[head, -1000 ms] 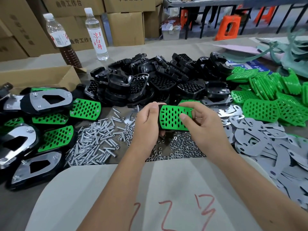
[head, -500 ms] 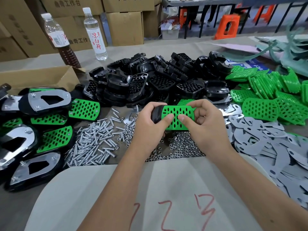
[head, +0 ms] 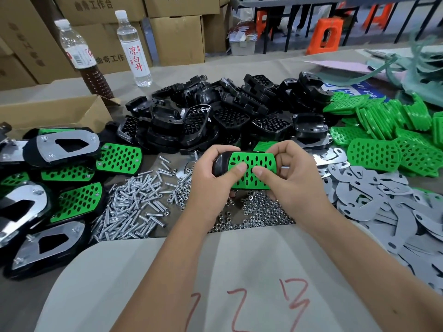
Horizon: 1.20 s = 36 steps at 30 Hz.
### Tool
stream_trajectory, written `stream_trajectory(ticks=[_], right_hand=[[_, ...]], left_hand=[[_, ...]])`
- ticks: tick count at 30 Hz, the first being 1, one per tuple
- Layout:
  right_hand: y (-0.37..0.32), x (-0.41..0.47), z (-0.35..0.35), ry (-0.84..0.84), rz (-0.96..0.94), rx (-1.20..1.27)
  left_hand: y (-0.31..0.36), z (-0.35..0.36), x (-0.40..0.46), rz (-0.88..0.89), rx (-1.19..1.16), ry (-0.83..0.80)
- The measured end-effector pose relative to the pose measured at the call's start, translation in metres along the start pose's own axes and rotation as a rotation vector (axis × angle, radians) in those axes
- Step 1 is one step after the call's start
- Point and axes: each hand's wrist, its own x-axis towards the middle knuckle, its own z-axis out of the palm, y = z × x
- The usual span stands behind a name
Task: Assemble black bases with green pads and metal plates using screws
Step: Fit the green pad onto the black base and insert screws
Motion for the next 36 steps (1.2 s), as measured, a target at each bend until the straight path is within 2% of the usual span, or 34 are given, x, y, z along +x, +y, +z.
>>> stream_trajectory(ticks=[3, 7, 10, 12, 17, 24, 28, 33, 36], right_hand=[[0.001, -0.002, 0.002, 0.005, -0.03, -0.033], [0.0, -0.003, 0.003, -0.022, -0.051, -0.043], [-0.001, -0.005, 0.001, -0.057, -0.048, -0.028], [-0.001, -0.006, 0.0, -0.065, -0.039, -0.012], [-0.002, -0.006, 0.0, -0.079, -0.012, 0.035], [-0.002, -0.002, -0.001, -0.082, 0.003, 0.115], [0.0, -0.001, -0.006, -0.047, 0.053, 0.119], [-0.006, -0.001, -0.006, -0.188, 0.117, 0.154], [-0.007, -0.002, -0.009, -0.184, 0.132, 0.19]], left_hand=[[0.0, 0.003, 0.001, -0.02, 0.023, 0.095], [0.0, 0.006, 0.003, -0.029, 0.047, 0.138], [-0.001, 0.005, 0.002, 0.041, 0.086, 0.155], [0.0, 0.005, 0.001, 0.072, 0.105, 0.152], [0.006, 0.005, -0.001, -0.084, -0.078, 0.123], [0.014, 0.005, -0.003, -0.175, -0.213, 0.058], [0.017, 0.007, -0.003, -0.172, -0.224, 0.058], [0.014, 0.006, -0.002, -0.131, -0.236, 0.069], [0.01, 0.007, -0.001, -0.101, -0.174, 0.067]])
